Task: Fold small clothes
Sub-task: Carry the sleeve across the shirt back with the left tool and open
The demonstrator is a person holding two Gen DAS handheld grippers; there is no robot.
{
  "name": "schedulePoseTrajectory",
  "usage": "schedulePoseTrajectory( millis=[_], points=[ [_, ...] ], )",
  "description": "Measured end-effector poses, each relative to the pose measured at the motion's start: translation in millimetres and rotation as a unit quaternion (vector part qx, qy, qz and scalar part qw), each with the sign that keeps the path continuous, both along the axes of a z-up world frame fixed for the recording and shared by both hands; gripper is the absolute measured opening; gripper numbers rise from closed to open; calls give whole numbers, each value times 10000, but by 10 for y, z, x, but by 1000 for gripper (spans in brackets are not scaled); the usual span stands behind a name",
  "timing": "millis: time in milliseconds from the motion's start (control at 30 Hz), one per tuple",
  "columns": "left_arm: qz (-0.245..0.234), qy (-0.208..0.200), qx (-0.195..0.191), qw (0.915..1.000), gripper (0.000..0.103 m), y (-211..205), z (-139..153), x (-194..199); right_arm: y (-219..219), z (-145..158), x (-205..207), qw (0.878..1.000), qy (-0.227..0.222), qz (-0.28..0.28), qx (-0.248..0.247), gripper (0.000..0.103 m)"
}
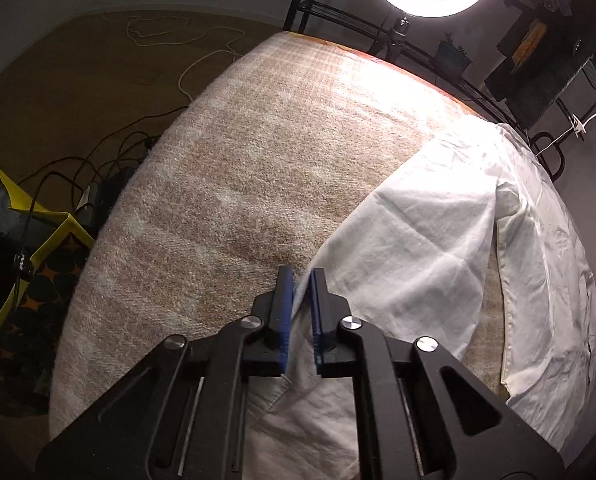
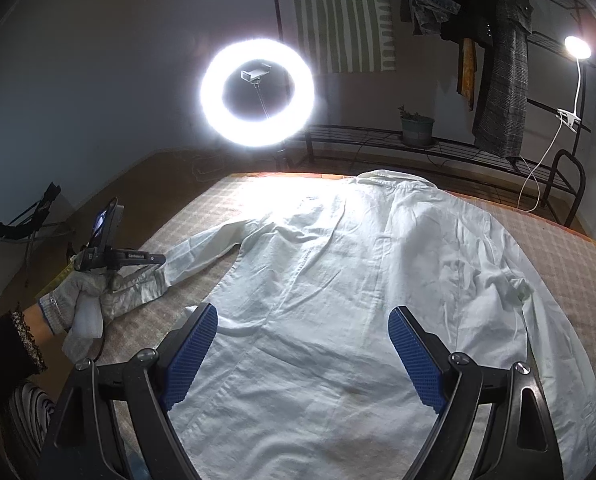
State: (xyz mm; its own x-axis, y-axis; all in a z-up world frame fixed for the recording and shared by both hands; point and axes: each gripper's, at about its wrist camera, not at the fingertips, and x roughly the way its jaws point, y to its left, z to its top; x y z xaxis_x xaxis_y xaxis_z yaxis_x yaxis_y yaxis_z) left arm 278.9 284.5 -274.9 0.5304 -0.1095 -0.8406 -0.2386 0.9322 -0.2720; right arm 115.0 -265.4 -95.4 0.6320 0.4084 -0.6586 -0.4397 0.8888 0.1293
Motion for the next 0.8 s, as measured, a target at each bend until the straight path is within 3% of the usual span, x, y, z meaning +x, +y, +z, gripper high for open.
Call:
schedulePoseTrajectory(
  millis=[133,433,800],
  points=[
    [-122,-34,170,9998,0,-89,44,-6,-4,37,-25,9999,-76,-25,-66,89],
    [-573,-644,-59,9963,0,-436,550,-177,-43,65,-44,9999,-124,-34,-80,89],
    [-1693,-973,-274,9804,0,-1495,1012,-420,-98,137,-122,9996,-275,0,-104,89]
  ],
)
